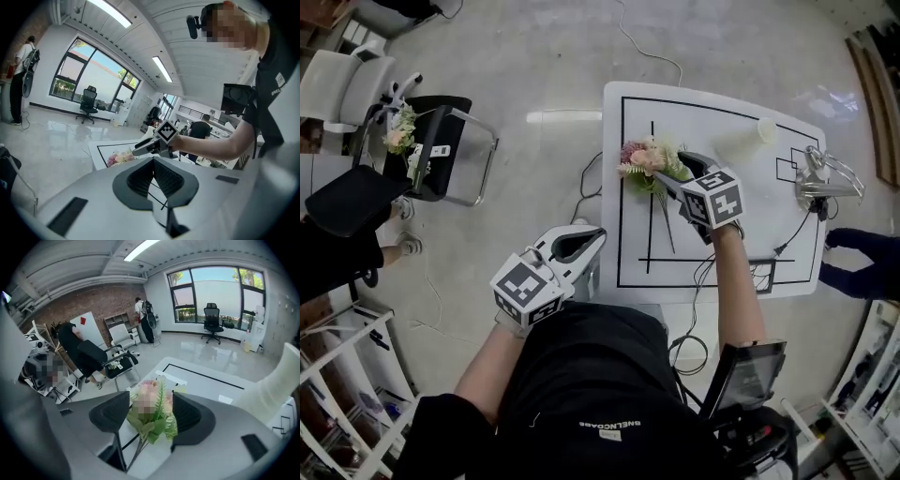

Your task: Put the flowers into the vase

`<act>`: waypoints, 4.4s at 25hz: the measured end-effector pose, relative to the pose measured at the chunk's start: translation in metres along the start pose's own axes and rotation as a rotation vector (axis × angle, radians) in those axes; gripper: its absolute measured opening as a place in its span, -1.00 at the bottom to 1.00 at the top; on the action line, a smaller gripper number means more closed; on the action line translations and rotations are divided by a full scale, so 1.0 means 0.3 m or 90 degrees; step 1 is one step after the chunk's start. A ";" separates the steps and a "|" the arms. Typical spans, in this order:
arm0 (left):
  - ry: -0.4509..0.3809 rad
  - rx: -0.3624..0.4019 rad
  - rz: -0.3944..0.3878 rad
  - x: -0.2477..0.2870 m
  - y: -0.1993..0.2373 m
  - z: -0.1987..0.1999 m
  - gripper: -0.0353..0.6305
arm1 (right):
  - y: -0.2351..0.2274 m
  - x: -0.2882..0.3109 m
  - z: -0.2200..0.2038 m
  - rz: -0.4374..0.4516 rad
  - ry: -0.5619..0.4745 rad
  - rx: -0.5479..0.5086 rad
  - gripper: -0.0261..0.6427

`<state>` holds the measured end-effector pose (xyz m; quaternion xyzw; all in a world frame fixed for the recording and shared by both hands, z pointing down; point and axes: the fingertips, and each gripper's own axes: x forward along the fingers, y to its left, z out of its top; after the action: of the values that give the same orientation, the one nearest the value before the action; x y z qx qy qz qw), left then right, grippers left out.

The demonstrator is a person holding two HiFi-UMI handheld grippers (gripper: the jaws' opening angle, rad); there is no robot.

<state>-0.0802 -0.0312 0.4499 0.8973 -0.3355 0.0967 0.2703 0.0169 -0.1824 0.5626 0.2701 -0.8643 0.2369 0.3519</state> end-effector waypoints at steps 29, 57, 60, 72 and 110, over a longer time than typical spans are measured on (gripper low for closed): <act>0.006 -0.049 0.043 -0.063 0.094 -0.052 -0.88 | -0.024 0.270 -0.078 0.025 0.131 0.023 -0.50; 0.008 0.016 -0.049 0.130 -0.092 0.020 -0.88 | -0.373 -0.810 0.591 -0.199 -0.585 0.027 -0.64; -0.001 0.020 -0.063 0.167 -0.120 0.040 -0.88 | -0.406 -0.941 0.645 -0.249 -0.630 -0.005 -0.64; 0.029 0.013 -0.092 0.206 -0.177 0.012 -0.88 | -0.537 -1.256 0.615 -0.468 -0.712 -0.090 -0.64; 0.036 0.016 -0.058 0.223 -0.144 -0.010 -0.88 | -0.512 -0.680 0.286 -0.358 -0.521 -0.070 -0.63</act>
<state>-0.0012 -0.0391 0.4580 0.9120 -0.2851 0.1135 0.2722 0.1966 -0.2866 0.3911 0.5442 -0.8367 -0.0386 0.0481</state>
